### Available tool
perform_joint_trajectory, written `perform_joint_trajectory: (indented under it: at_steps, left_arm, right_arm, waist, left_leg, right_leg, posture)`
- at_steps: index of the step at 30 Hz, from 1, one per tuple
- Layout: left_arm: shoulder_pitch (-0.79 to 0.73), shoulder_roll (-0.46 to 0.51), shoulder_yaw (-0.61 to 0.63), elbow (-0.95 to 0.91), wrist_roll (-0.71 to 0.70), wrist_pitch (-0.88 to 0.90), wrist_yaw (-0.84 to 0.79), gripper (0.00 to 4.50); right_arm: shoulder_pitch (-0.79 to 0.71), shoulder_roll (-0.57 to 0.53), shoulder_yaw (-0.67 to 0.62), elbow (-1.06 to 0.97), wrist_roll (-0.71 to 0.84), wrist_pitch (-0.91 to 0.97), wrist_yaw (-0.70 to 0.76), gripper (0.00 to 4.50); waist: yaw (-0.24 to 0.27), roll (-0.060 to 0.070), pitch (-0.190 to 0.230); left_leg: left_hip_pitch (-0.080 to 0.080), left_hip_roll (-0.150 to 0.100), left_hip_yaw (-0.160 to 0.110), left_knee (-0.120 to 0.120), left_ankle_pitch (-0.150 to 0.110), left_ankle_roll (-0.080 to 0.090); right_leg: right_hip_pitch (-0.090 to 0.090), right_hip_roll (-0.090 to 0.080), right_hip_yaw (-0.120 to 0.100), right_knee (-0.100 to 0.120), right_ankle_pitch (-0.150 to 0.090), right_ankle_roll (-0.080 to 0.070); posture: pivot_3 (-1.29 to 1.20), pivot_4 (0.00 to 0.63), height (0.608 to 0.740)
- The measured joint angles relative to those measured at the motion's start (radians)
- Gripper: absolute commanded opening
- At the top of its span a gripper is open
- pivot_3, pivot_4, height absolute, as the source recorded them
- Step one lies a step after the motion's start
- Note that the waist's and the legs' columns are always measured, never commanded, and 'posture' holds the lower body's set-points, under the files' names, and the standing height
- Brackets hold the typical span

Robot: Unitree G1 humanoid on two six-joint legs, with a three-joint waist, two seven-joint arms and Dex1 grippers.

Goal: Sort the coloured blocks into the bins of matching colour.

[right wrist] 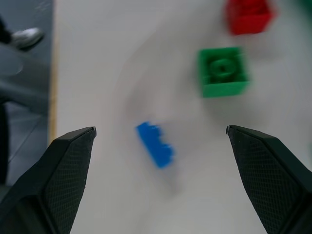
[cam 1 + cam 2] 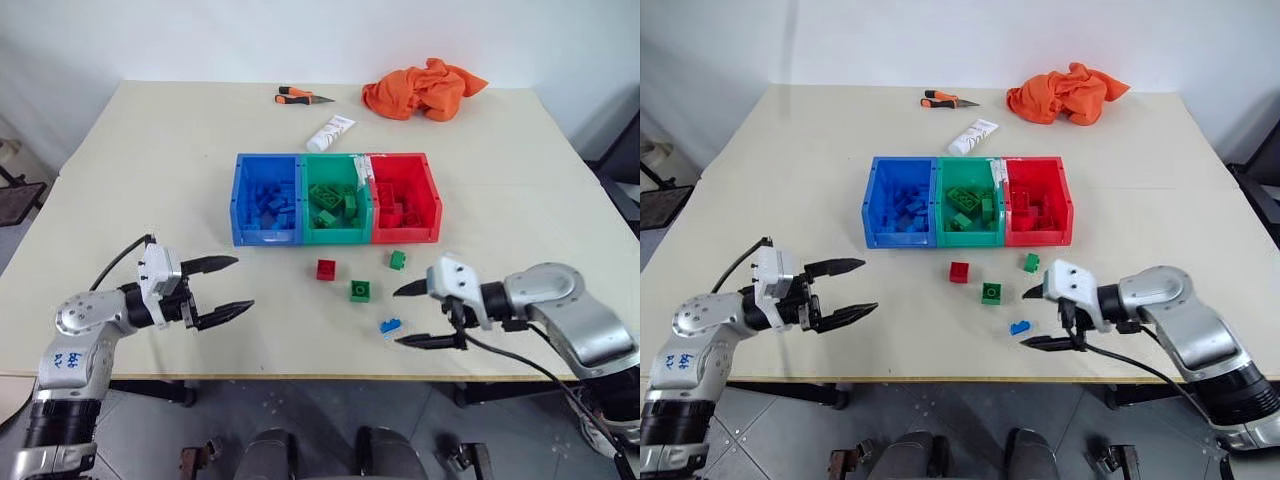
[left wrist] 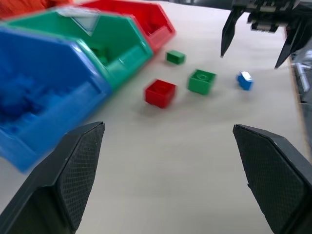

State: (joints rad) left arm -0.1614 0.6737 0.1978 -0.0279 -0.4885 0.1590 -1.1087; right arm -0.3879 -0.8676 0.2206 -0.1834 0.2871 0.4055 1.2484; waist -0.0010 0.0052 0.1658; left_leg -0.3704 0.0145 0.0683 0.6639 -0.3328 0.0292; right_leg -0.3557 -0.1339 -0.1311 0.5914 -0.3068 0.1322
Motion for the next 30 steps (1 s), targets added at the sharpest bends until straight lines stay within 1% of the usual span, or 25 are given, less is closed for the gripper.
perform_joint_trajectory:
  at_steps: [5, 6, 7, 9, 10, 17, 18, 21, 23, 26, 30]
  left_arm:
    - [0.041, 0.001, 0.027, -0.048, -0.014, 0.028, 0.031, 4.50]
    - [0.046, 0.001, 0.029, -0.055, -0.016, 0.031, 0.037, 4.50]
    - [0.051, 0.001, 0.029, -0.063, -0.017, 0.034, 0.042, 4.50]
    - [0.057, 0.000, 0.029, -0.080, -0.019, 0.039, 0.051, 4.50]
    - [0.057, 0.000, 0.029, -0.083, -0.020, 0.039, 0.053, 4.50]
    - [0.062, -0.002, 0.030, -0.084, -0.021, 0.039, 0.070, 4.50]
    - [0.062, -0.004, 0.030, -0.085, -0.021, 0.039, 0.071, 4.50]
    - [0.062, -0.007, 0.030, -0.085, -0.021, 0.038, 0.073, 4.50]
    - [0.061, -0.012, 0.029, -0.084, -0.021, 0.035, 0.074, 4.50]
    - [0.047, -0.026, 0.026, -0.078, -0.020, 0.025, 0.075, 4.50]
    - [0.017, -0.039, 0.018, -0.067, -0.017, 0.012, 0.083, 4.50]
  right_arm:
    - [-0.036, 0.053, 0.057, 0.090, -0.056, -0.068, 0.020, 4.48]
    - [-0.043, 0.064, 0.064, 0.107, -0.065, -0.081, 0.022, 4.10]
    - [-0.047, 0.074, 0.072, 0.126, -0.076, -0.092, 0.024, 3.89]
    - [-0.061, 0.093, 0.087, 0.166, -0.101, -0.126, 0.025, 3.22]
    - [-0.068, 0.099, 0.088, 0.186, -0.111, -0.150, 0.024, 2.82]
    - [-0.081, 0.099, 0.080, 0.220, -0.128, -0.188, 0.025, 0.40]
    - [-0.081, 0.099, 0.072, 0.219, -0.123, -0.183, 0.024, 0.33]
    - [-0.084, 0.099, 0.019, 0.187, -0.088, -0.137, 0.011, 0.33]
    - [-0.125, 0.120, -0.019, 0.172, -0.056, -0.088, -0.018, 0.33]
    - [-0.228, 0.210, -0.080, 0.173, -0.011, -0.026, -0.100, 0.33]
    - [-0.370, 0.340, -0.091, 0.230, 0.001, 0.011, -0.192, 0.33]
  waist:
    - [0.001, 0.000, 0.000]
    - [0.000, 0.000, 0.000]
    - [0.000, 0.000, 0.000]
    - [0.000, 0.000, 0.000]
    - [0.000, 0.000, 0.000]
    - [0.000, 0.000, 0.000]
    - [0.000, 0.000, 0.000]
    - [0.000, 0.000, 0.000]
    - [0.000, 0.000, 0.000]
    - [-0.006, 0.000, 0.000]
    - [-0.006, 0.000, 0.000]
  left_leg:
    - [0.000, 0.000, 0.000, 0.000, 0.000, 0.000]
    - [0.000, 0.000, 0.000, 0.000, 0.000, 0.000]
    - [0.000, 0.000, 0.000, 0.000, 0.000, 0.000]
    - [0.000, 0.000, 0.000, 0.000, 0.000, 0.000]
    - [0.000, 0.000, 0.000, 0.000, 0.000, 0.000]
    - [0.000, 0.000, 0.000, 0.000, 0.000, 0.000]
    - [0.000, 0.000, 0.000, 0.000, 0.000, 0.000]
    - [0.000, 0.000, 0.000, 0.000, 0.000, 0.000]
    - [0.000, 0.000, 0.000, 0.000, 0.000, 0.000]
    - [0.001, 0.001, 0.000, 0.000, 0.000, -0.002]
    - [0.000, 0.001, 0.000, 0.000, 0.000, -0.002]
  right_leg:
    - [0.000, 0.000, 0.000, 0.000, 0.000, 0.000]
    - [0.000, 0.000, 0.000, 0.000, 0.000, 0.000]
    - [0.000, 0.000, 0.000, 0.000, 0.000, 0.000]
    - [0.000, 0.000, 0.000, 0.000, 0.000, 0.000]
    - [0.000, 0.000, 0.000, 0.000, 0.000, 0.000]
    - [0.000, 0.000, 0.000, 0.000, 0.000, 0.000]
    - [0.000, 0.000, 0.000, 0.000, 0.000, 0.000]
    - [0.000, 0.000, 0.000, 0.000, 0.000, 0.000]
    - [0.000, 0.000, 0.000, 0.000, 0.000, 0.000]
    - [-0.001, 0.002, 0.000, 0.001, 0.000, -0.001]
    - [-0.002, 0.001, 0.000, 0.003, 0.000, -0.001]
  posture:
    - [0.00, 0.150, 0.740]
    - [0.00, 0.150, 0.740]
    - [0.00, 0.150, 0.740]
    - [0.00, 0.150, 0.740]
    - [0.00, 0.150, 0.740]
    - [0.00, 0.150, 0.740]
    - [0.00, 0.150, 0.740]
    - [0.00, 0.150, 0.740]
    - [0.00, 0.150, 0.740]
    - [0.00, 0.150, 0.740]
    - [0.00, 0.150, 0.740]
